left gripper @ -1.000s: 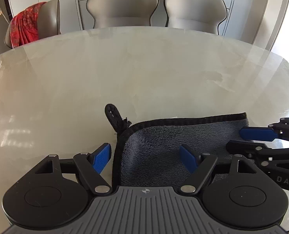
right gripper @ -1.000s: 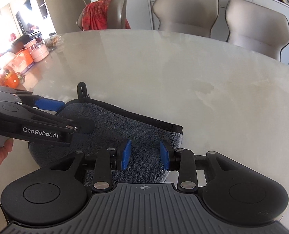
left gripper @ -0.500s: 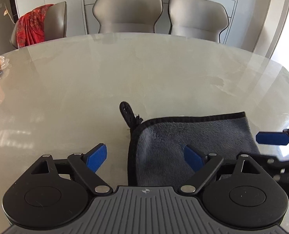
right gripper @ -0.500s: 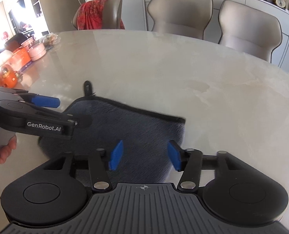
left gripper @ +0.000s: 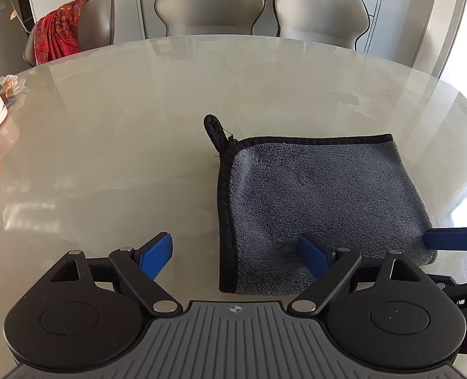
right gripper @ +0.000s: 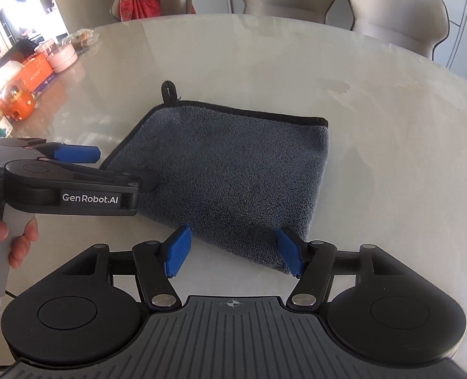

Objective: Fold towel

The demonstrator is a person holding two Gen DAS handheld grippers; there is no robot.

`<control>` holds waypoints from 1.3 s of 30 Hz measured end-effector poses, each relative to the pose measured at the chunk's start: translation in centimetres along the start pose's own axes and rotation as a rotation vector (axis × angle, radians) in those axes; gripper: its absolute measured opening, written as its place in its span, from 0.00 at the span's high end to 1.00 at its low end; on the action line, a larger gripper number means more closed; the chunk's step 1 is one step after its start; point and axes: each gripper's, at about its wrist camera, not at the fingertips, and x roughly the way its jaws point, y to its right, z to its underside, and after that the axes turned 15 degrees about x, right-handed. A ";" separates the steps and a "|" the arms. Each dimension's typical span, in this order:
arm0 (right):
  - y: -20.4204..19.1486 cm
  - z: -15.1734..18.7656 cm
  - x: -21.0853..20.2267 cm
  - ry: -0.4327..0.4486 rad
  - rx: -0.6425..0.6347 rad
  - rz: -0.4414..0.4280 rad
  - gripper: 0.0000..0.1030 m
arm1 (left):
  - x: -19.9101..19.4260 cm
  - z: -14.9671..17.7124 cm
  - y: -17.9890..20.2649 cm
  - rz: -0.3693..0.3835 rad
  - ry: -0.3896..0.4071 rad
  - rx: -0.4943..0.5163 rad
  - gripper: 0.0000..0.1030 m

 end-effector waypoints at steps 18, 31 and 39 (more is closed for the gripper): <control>0.4 0.3 -0.2 -0.010 0.017 0.057 0.33 | -0.5 -0.4 0.9 0.005 0.001 0.037 0.13; 1.2 0.8 0.6 -0.042 0.032 0.087 0.32 | -0.4 -0.2 0.7 0.010 -0.002 0.025 0.13; 0.7 0.5 -0.8 -0.017 0.034 0.112 0.18 | -2.5 0.1 0.7 -0.007 -0.022 0.014 0.13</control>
